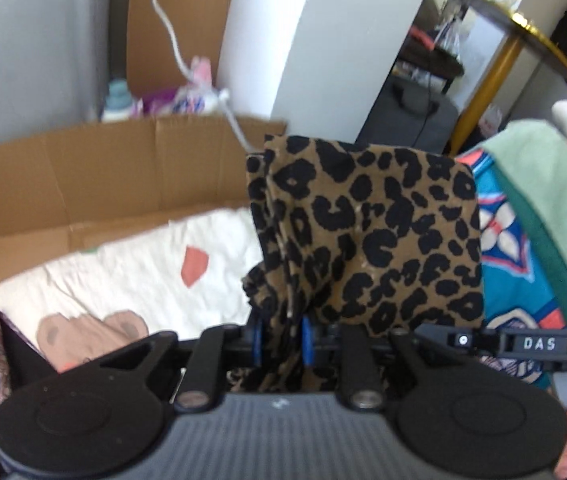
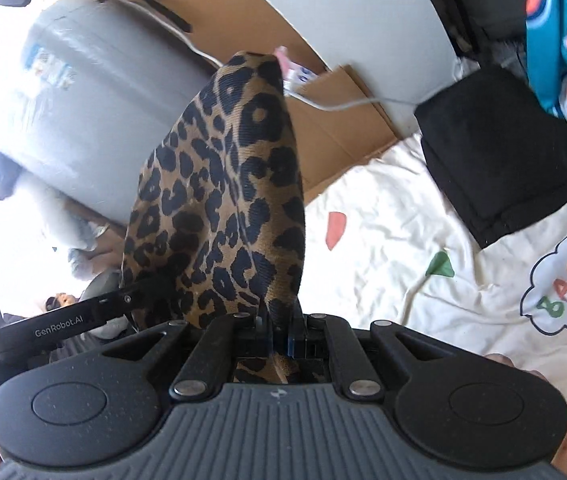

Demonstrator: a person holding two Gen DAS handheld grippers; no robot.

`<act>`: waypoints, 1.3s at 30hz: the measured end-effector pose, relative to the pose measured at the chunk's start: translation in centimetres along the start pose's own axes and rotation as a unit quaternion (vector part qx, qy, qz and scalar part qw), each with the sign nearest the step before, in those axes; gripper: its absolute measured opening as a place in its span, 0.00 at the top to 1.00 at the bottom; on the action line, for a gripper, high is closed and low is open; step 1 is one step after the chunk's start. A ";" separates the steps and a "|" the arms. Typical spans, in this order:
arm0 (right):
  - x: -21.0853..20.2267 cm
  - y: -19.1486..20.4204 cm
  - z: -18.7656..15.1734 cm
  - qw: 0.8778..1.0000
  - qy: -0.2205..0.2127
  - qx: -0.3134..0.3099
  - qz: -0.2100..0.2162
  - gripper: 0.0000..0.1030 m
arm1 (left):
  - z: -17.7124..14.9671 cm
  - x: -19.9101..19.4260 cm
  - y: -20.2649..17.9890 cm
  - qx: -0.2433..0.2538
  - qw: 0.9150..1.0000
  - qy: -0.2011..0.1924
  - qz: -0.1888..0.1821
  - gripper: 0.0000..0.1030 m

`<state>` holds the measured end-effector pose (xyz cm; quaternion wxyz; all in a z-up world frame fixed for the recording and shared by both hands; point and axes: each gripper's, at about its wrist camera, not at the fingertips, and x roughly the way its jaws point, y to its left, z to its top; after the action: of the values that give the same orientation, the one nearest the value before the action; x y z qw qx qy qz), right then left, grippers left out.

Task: Fold clothes
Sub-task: 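Lift and carry the folded pants with both tools toward the black bag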

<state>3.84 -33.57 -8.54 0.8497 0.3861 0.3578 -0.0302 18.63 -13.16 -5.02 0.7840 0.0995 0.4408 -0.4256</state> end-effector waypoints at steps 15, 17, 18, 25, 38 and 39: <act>-10.4 7.9 -0.5 0.986 -0.036 -0.164 0.008 0.96 | -2.0 -10.9 -5.0 -0.032 0.994 -0.097 0.025 0.81; -10.8 8.0 -0.8 0.983 -0.039 -0.178 0.008 0.96 | -2.4 -11.3 -5.5 -0.032 0.994 -0.102 0.033 0.81; -11.0 8.0 -0.9 0.982 -0.041 -0.184 0.008 0.95 | -2.6 -11.7 -5.9 -0.030 0.993 -0.106 0.037 0.81; -12.6 7.3 -0.6 0.978 -0.054 -0.203 0.009 0.95 | -3.4 -13.2 -8.9 -0.007 0.990 -0.128 0.062 0.81; -13.8 5.1 1.0 0.967 -0.099 -0.225 -0.064 0.95 | -1.3 -8.8 -11.8 0.006 0.991 -0.130 0.023 0.81; -13.9 4.7 1.3 0.967 -0.104 -0.221 -0.068 0.95 | -0.9 -8.2 -12.0 0.010 0.991 -0.130 0.017 0.81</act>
<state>-4.15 -34.32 3.82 0.9425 0.1583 0.2902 -0.0481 7.00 -15.29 3.46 0.8406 0.0583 0.3295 -0.4259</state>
